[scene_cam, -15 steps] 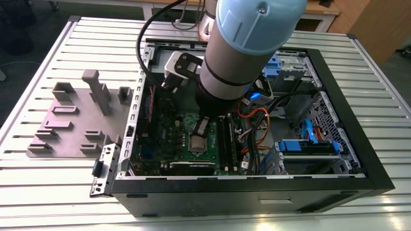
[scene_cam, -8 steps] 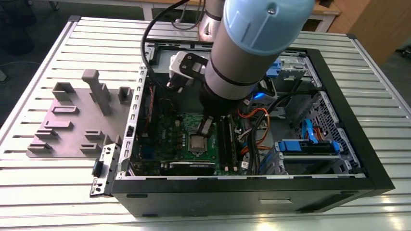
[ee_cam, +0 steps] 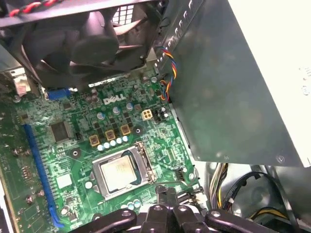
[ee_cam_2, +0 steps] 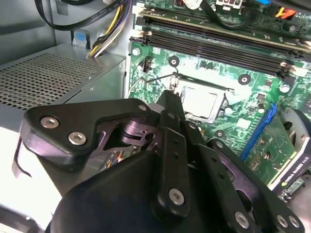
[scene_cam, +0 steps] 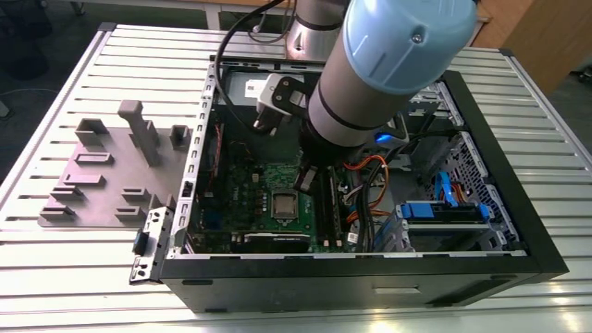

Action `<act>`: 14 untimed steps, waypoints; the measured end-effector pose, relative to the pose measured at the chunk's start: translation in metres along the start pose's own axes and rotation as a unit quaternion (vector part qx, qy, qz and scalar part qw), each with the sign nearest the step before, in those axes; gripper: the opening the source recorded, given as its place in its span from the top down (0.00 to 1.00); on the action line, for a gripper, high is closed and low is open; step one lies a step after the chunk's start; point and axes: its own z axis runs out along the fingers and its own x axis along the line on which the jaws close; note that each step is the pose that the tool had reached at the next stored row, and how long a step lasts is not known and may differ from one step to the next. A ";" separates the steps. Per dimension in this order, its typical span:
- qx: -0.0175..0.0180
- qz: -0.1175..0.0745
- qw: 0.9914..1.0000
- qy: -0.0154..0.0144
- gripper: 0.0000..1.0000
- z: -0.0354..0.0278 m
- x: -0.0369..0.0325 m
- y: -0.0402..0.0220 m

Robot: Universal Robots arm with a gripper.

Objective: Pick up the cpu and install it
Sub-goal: 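Install the first cpu locking lever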

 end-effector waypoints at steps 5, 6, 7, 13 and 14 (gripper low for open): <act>0.000 0.000 1.000 -0.001 0.89 0.0010 -0.0008 -0.0006; 0.000 0.000 1.000 -0.001 0.89 0.0011 -0.0008 -0.0006; 0.000 0.000 1.000 -0.001 0.89 0.0024 -0.0004 -0.0009; 0.000 0.000 1.000 -0.001 0.89 0.0038 -0.0001 -0.0012; 0.000 0.000 1.000 -0.001 0.89 0.0039 -0.0001 -0.0012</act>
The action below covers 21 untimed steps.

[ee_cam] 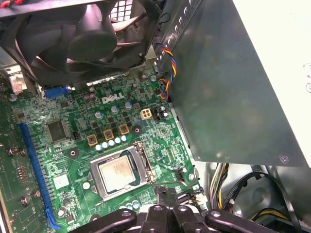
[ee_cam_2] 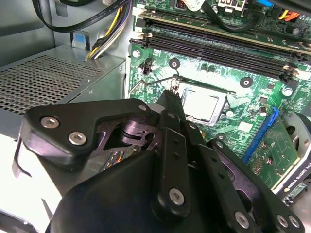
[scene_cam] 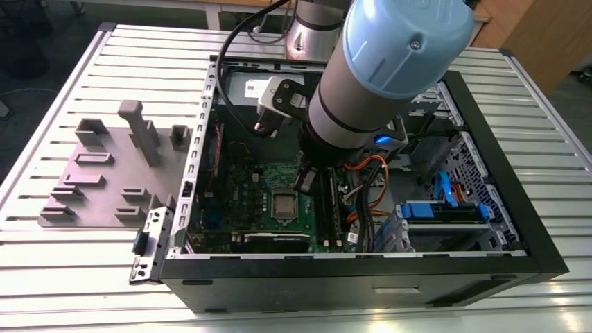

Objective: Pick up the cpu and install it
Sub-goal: 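Install the first cpu locking lever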

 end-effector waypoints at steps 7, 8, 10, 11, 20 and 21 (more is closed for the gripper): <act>-0.002 -0.001 1.000 -0.005 0.89 0.0001 -0.0017 -0.0023; -0.003 -0.001 1.000 -0.008 0.89 0.0003 -0.0028 -0.0032; -0.005 -0.001 1.000 -0.013 0.89 0.0009 -0.0052 -0.0041; -0.006 -0.002 1.000 -0.014 0.89 0.0012 -0.0062 -0.0042; -0.006 -0.002 1.000 -0.015 0.89 0.0028 -0.0070 -0.0047; -0.006 -0.002 1.000 -0.015 0.89 0.0028 -0.0070 -0.0047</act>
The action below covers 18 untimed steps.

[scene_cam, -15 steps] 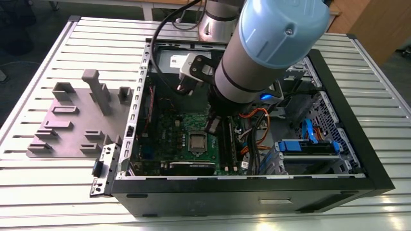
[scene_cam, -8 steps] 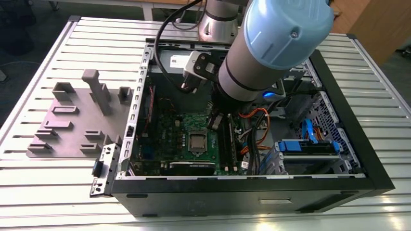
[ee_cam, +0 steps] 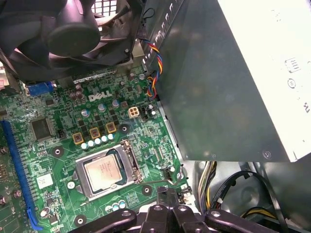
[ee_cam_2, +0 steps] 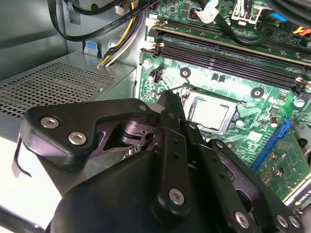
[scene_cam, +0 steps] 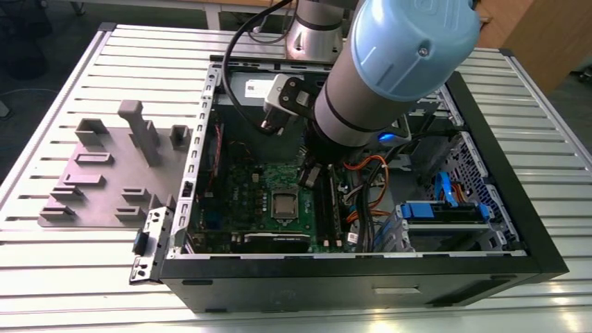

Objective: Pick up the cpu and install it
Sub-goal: 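Install the first cpu locking lever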

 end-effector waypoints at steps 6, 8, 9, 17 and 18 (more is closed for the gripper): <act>0.000 0.000 1.000 0.000 0.89 0.0001 0.0000 0.0000; -0.001 0.000 1.000 -0.002 0.89 0.0001 -0.0003 -0.0007; -0.001 0.000 1.000 -0.003 0.89 0.0001 -0.0005 -0.0014; -0.004 -0.001 1.000 -0.010 0.89 0.0032 -0.0066 -0.0036; -0.004 -0.001 1.000 -0.010 0.89 0.0038 -0.0071 -0.0038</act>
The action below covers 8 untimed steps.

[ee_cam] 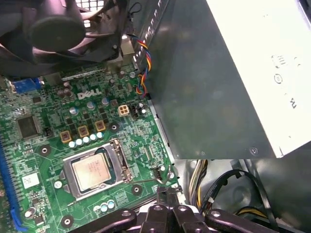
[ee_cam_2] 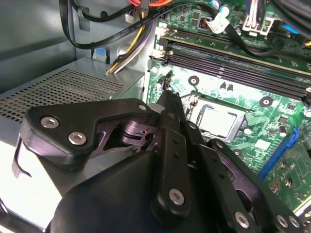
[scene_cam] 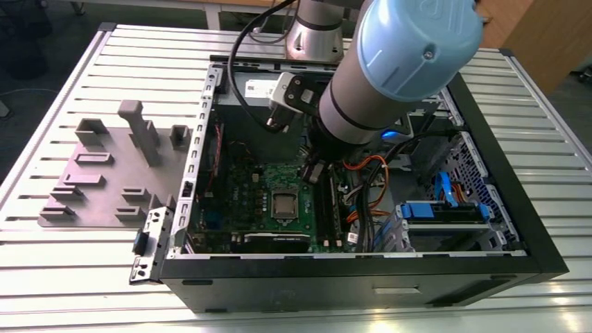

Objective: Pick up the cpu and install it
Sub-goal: 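Install the first cpu locking lever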

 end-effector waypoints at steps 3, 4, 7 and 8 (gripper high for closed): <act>0.000 0.000 1.000 0.000 0.89 0.0029 -0.0024 -0.0003; 0.000 0.000 1.000 0.000 0.89 0.0041 -0.0036 -0.0002; 0.000 0.000 1.000 0.000 0.89 0.0081 -0.0074 0.0006; 0.000 0.000 1.000 0.000 0.89 0.0093 -0.0083 0.0008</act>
